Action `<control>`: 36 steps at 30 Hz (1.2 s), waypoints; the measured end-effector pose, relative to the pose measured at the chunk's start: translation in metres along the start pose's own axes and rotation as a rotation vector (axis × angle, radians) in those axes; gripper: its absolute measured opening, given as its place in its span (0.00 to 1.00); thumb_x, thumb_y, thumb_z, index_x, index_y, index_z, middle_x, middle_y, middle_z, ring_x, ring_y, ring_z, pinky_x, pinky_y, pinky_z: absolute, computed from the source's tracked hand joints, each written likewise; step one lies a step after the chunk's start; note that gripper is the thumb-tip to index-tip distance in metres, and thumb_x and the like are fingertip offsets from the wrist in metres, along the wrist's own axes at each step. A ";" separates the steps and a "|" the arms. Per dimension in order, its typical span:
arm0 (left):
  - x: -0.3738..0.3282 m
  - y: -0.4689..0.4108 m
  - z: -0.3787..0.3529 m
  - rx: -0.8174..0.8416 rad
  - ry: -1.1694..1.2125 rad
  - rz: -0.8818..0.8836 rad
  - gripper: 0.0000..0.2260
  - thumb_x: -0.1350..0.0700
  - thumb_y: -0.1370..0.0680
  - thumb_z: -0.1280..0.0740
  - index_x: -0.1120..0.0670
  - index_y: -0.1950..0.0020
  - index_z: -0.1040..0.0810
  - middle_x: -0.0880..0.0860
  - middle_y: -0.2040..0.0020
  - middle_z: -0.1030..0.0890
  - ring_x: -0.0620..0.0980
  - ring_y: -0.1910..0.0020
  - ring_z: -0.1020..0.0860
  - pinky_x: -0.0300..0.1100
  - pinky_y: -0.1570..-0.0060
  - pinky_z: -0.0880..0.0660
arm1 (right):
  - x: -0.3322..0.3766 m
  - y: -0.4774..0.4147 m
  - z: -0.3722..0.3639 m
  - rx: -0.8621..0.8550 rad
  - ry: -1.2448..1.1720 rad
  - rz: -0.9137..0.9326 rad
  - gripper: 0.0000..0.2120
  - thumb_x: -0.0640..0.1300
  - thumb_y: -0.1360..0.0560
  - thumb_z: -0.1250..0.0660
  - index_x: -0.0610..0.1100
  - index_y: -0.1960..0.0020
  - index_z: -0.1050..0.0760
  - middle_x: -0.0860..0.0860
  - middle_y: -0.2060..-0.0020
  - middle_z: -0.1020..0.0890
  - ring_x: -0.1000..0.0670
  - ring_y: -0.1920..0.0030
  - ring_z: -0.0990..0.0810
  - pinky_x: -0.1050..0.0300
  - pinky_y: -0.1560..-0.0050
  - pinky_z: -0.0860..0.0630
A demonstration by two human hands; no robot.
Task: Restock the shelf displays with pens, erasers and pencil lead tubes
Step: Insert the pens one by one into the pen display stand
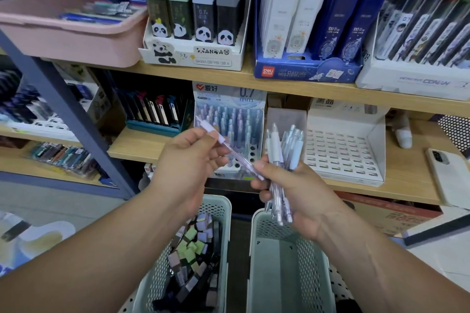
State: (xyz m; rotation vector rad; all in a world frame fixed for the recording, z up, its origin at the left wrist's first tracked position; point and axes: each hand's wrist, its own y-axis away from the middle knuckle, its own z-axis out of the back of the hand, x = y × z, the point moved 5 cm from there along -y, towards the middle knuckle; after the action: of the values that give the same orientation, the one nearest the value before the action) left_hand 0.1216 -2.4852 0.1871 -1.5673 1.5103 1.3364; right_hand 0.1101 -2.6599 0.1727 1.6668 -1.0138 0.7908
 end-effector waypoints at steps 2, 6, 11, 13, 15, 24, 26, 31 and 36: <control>-0.001 -0.004 0.003 0.006 0.025 -0.013 0.06 0.63 0.19 0.35 0.59 0.50 0.19 0.55 0.58 0.16 0.49 0.59 0.17 0.41 0.57 0.20 | 0.001 0.000 0.003 -0.052 -0.055 0.001 0.08 0.35 0.26 0.27 0.41 0.49 0.22 0.47 0.63 0.16 0.50 0.65 0.18 0.59 0.67 0.27; -0.003 -0.008 0.006 0.073 0.002 0.045 0.05 0.65 0.21 0.34 0.62 0.50 0.19 0.59 0.56 0.15 0.54 0.55 0.15 0.44 0.53 0.18 | 0.005 -0.004 0.011 -0.153 -0.161 0.044 0.09 0.31 0.26 0.28 0.41 0.49 0.23 0.47 0.65 0.17 0.51 0.67 0.18 0.61 0.69 0.26; -0.016 -0.017 0.026 -0.148 -0.352 -0.176 0.04 0.59 0.25 0.26 0.54 0.51 0.17 0.53 0.56 0.15 0.45 0.57 0.18 0.40 0.53 0.23 | 0.017 -0.005 0.024 -0.249 -0.024 0.151 0.09 0.30 0.27 0.27 0.42 0.51 0.21 0.46 0.64 0.18 0.53 0.67 0.18 0.63 0.69 0.23; -0.031 -0.008 0.018 -0.108 -0.790 -0.528 0.06 0.52 0.28 0.23 0.48 0.53 0.16 0.44 0.57 0.18 0.38 0.58 0.22 0.28 0.56 0.29 | 0.023 -0.004 0.027 -0.262 0.131 0.204 0.10 0.30 0.28 0.27 0.41 0.52 0.22 0.45 0.63 0.18 0.52 0.67 0.18 0.62 0.66 0.22; -0.025 0.005 -0.003 0.155 -1.029 -0.683 0.12 0.47 0.30 0.23 0.45 0.49 0.16 0.40 0.56 0.20 0.39 0.56 0.23 0.26 0.57 0.31 | 0.024 -0.003 0.026 -0.245 0.270 0.241 0.09 0.29 0.30 0.27 0.40 0.54 0.21 0.44 0.65 0.19 0.50 0.66 0.20 0.59 0.65 0.22; 0.015 0.013 -0.042 0.460 -1.172 -0.756 0.06 0.53 0.28 0.22 0.49 0.52 0.15 0.43 0.63 0.24 0.42 0.64 0.25 0.40 0.63 0.25 | 0.011 0.000 0.022 -0.191 0.276 0.207 0.09 0.28 0.31 0.29 0.41 0.59 0.21 0.45 0.68 0.20 0.50 0.67 0.21 0.60 0.67 0.25; 0.019 0.013 -0.046 0.481 -1.205 -0.765 0.07 0.52 0.28 0.23 0.50 0.52 0.16 0.43 0.62 0.25 0.42 0.64 0.26 0.40 0.64 0.26 | 0.010 0.000 0.026 -0.192 0.272 0.194 0.09 0.28 0.32 0.28 0.40 0.58 0.21 0.45 0.67 0.20 0.49 0.66 0.21 0.58 0.66 0.25; 0.024 0.017 -0.055 0.570 -1.364 -0.886 0.06 0.50 0.25 0.27 0.51 0.54 0.20 0.43 0.60 0.26 0.44 0.64 0.26 0.42 0.65 0.27 | 0.011 0.004 0.030 -0.163 0.254 0.159 0.10 0.27 0.32 0.26 0.39 0.60 0.22 0.45 0.70 0.20 0.50 0.70 0.21 0.64 0.71 0.26; 0.026 0.019 -0.053 0.582 -1.389 -0.886 0.07 0.48 0.26 0.31 0.49 0.52 0.18 0.46 0.62 0.18 0.46 0.65 0.20 0.45 0.66 0.21 | 0.010 0.006 0.034 -0.148 0.283 0.132 0.08 0.31 0.32 0.23 0.38 0.61 0.20 0.44 0.70 0.17 0.49 0.68 0.18 0.64 0.68 0.25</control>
State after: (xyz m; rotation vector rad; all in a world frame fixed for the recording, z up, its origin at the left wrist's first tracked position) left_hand 0.1137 -2.5462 0.1850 -0.4550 0.1807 0.8816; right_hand 0.1101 -2.6959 0.1741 1.3295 -0.9638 0.9836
